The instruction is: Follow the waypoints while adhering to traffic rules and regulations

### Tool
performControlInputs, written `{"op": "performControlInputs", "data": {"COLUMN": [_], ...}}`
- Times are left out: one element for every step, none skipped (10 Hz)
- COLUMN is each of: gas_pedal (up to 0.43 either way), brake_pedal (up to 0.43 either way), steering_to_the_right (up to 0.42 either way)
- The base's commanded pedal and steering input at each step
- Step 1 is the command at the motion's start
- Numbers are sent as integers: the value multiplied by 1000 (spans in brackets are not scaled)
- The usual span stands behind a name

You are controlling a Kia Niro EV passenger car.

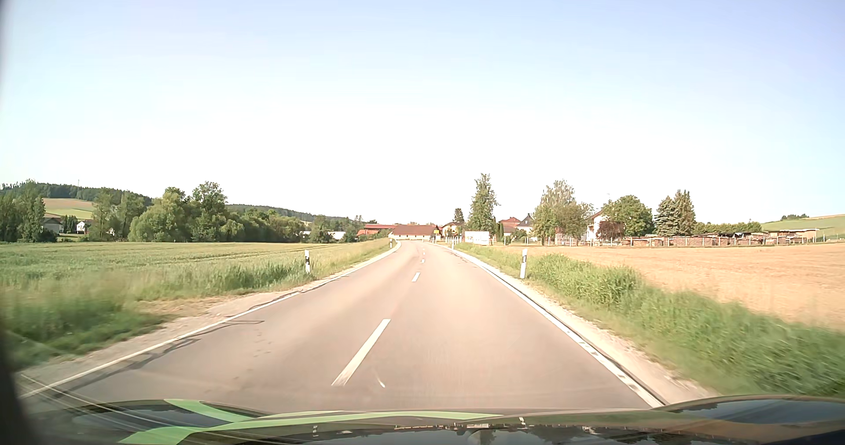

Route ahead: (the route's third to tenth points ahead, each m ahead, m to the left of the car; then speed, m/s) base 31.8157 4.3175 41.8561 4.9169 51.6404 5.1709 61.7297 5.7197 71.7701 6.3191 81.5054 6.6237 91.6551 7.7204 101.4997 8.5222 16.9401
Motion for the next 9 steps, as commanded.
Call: {"op": "performControlInputs", "data": {"gas_pedal": [0,0,0,0,28,59,87,98,87], "brake_pedal": [0,0,0,0,0,0,0,0,0], "steering_to_the_right": [-8,-8,-7,-7,-7,-7,-7,-7,-5]}}
